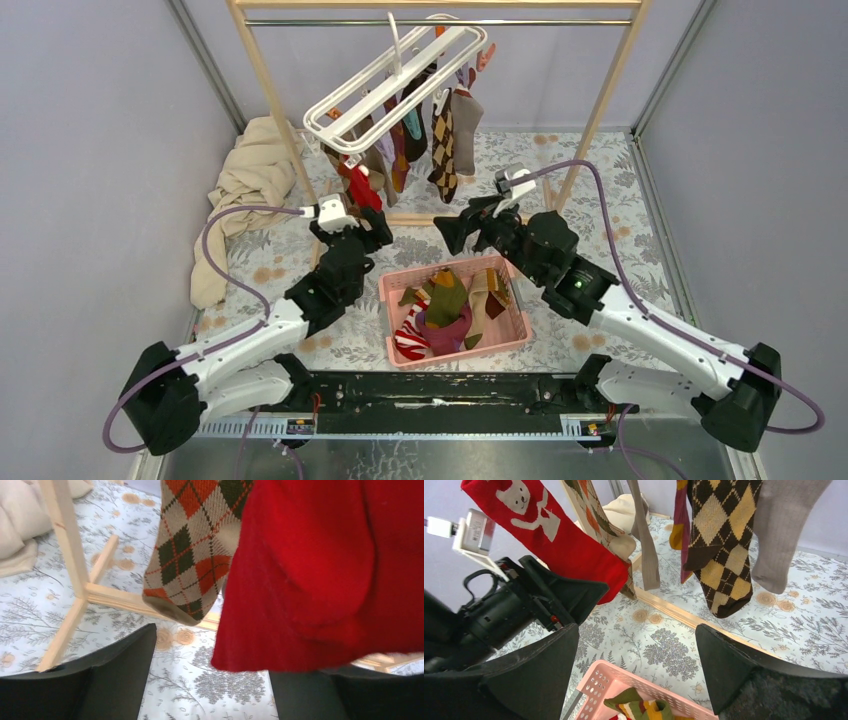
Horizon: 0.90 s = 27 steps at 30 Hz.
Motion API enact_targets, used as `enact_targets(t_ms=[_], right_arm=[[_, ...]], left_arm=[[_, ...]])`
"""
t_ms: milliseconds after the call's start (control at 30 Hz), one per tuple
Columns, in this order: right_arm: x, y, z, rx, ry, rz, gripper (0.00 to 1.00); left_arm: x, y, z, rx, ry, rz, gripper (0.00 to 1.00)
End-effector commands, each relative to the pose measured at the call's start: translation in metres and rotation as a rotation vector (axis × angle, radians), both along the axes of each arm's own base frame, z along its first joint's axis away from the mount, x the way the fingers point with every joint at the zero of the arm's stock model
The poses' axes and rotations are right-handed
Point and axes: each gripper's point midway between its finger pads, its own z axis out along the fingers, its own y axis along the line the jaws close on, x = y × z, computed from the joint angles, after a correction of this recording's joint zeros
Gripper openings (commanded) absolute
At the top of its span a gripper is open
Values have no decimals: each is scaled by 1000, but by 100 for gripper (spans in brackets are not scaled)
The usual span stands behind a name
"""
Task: Remove the socks clipped to the hanger
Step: Remove the sock from the hanger.
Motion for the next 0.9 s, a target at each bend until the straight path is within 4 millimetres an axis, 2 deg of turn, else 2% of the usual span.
enact_targets(t_ms=[0, 133, 200, 267, 533, 633, 700, 867], right_arm=[[-7, -15, 16, 17, -41, -25, 94], [-9, -24, 16, 2, -49, -44, 94], [-11, -23, 19, 0, -50, -31, 95], [-14, -18, 23, -2, -44, -4, 94], [-14, 4, 64, 26, 6, 61, 84], [-13, 7, 89, 68, -11, 66, 84], [-14, 10, 99, 64, -10, 77, 84], [-21, 33, 135, 71, -82, 182, 84]], left_arm=[[11, -11, 26, -101, -120, 13, 70], [14, -18, 31, -91, -111, -7, 36], [14, -21, 31, -68, -82, -10, 14], [13, -24, 30, -39, -54, -14, 0], [-24, -31, 33, 124, -33, 35, 0], [-38, -36, 32, 169, -35, 50, 0], [-44, -37, 31, 189, -35, 55, 0], [-58, -40, 26, 212, -33, 54, 0]])
